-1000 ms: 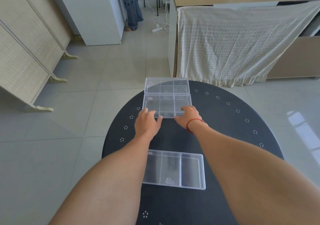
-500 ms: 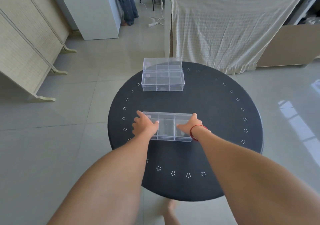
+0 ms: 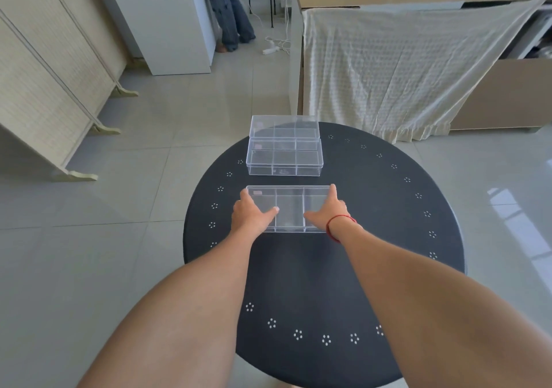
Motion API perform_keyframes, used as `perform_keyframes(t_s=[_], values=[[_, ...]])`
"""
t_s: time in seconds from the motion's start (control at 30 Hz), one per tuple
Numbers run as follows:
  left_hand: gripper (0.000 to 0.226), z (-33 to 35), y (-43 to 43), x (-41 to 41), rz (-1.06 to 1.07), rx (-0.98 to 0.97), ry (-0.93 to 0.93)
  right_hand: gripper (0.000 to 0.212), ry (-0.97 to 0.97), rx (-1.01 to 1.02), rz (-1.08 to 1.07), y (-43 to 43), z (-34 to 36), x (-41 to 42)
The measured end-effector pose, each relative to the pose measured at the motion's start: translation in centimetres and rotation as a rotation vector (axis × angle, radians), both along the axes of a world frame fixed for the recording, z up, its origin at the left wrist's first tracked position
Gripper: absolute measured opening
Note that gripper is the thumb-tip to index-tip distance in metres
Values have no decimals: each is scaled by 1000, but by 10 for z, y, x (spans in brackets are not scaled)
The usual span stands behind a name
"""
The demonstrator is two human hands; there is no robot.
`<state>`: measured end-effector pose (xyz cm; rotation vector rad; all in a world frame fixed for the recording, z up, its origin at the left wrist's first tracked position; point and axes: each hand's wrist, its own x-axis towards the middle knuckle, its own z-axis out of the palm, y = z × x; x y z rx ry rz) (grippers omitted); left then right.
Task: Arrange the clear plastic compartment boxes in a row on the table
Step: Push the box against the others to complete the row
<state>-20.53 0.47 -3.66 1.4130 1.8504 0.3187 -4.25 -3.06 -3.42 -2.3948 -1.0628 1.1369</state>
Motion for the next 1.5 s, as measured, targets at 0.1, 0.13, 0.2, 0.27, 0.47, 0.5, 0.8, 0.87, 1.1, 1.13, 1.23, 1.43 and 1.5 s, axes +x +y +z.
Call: perform_keyframes(t_s=[0.1, 0.13, 0.2, 0.27, 0.47, 0.5, 0.8, 0.87, 1.1, 1.13, 1.23, 1.43, 1.5], values=[[95, -9, 13, 2, -62, -4, -39, 95, 3, 8, 49, 14, -7, 2], [93, -12, 16, 3, -77, -11, -38, 94, 6, -9, 64, 17, -10, 3], [85, -20, 20, 3, -102, -14, -16, 89, 8, -40, 85, 20, -16, 4], [78, -25, 23, 5, -107, 8, 27, 82, -19, -32, 109, 23, -20, 7], [50, -22, 34, 13, -224, 233, 270, 45, -267, 120, 281, 35, -15, 9], [44, -21, 36, 13, -248, 249, 287, 42, -272, 127, 292, 37, -14, 8], [41, -21, 50, 14, -244, 267, 294, 41, -242, 140, 283, 55, -15, 6], [41, -21, 53, 14, -244, 262, 290, 41, -239, 142, 279, 57, -16, 6], [41, -21, 58, 18, -240, 253, 289, 39, -238, 136, 283, 63, -18, 7], [41, -21, 59, 18, -239, 249, 290, 39, -237, 134, 283, 64, -18, 8], [40, -20, 61, 19, -234, 240, 288, 40, -243, 133, 289, 65, -18, 8], [38, -14, 58, 23, -244, 190, 297, 38, -266, 115, 340, 64, -17, 7], [44, -12, 54, 23, -256, 172, 297, 39, -261, 104, 353, 59, -15, 7]])
